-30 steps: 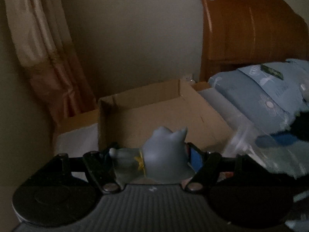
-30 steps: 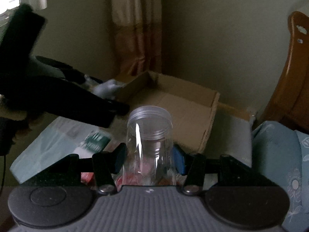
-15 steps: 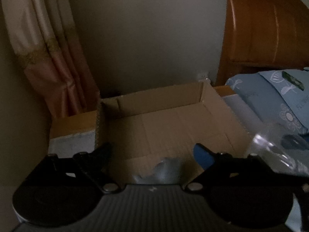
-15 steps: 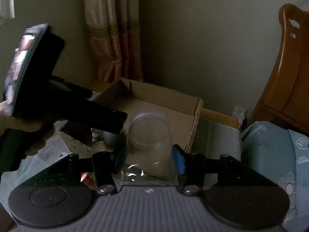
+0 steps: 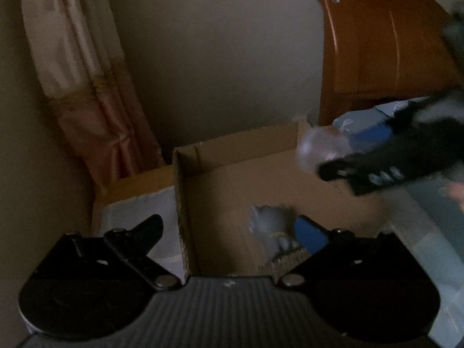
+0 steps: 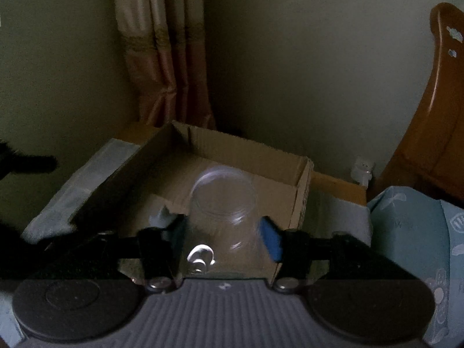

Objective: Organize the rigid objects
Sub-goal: 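Carry the figurine and cup into the cardboard box and open both tools, then move both tools back from the box toward the remaining items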

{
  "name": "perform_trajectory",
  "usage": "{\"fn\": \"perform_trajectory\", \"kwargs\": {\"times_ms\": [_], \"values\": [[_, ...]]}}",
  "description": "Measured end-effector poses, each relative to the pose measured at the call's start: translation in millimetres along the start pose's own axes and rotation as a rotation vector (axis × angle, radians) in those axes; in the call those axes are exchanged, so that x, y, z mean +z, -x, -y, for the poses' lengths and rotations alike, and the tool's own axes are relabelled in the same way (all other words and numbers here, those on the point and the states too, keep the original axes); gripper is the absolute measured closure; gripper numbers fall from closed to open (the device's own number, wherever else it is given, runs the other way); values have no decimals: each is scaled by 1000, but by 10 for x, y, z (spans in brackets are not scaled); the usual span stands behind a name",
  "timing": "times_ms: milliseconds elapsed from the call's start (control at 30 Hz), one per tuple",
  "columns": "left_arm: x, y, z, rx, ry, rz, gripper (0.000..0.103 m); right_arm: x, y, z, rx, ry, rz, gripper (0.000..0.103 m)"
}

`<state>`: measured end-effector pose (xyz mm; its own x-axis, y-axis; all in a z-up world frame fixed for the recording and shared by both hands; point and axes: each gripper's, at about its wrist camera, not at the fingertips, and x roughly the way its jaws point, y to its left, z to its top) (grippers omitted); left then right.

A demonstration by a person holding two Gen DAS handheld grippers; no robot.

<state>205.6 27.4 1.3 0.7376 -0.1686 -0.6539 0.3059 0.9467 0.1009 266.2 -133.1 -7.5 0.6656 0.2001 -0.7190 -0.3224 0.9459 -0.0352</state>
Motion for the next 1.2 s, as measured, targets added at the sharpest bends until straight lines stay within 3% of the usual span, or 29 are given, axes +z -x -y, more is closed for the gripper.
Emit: {"fn": "perform_trajectory", "kwargs": {"times_ms": [67, 567, 967, 1200], "values": [[-24, 73, -17, -6, 2, 6, 4, 24, 5, -7, -17, -11, 31, 0], [-240, 335, 127, 10, -15, 28, 3, -238, 412, -72, -19, 8, 66, 0], [-725, 483, 362, 45, 35, 18, 2, -1027, 672, -129, -14, -94, 22, 0], [-1097, 396, 427, 39, 101, -46, 2, -1521, 618, -179, -35, -121, -44, 0]]}}
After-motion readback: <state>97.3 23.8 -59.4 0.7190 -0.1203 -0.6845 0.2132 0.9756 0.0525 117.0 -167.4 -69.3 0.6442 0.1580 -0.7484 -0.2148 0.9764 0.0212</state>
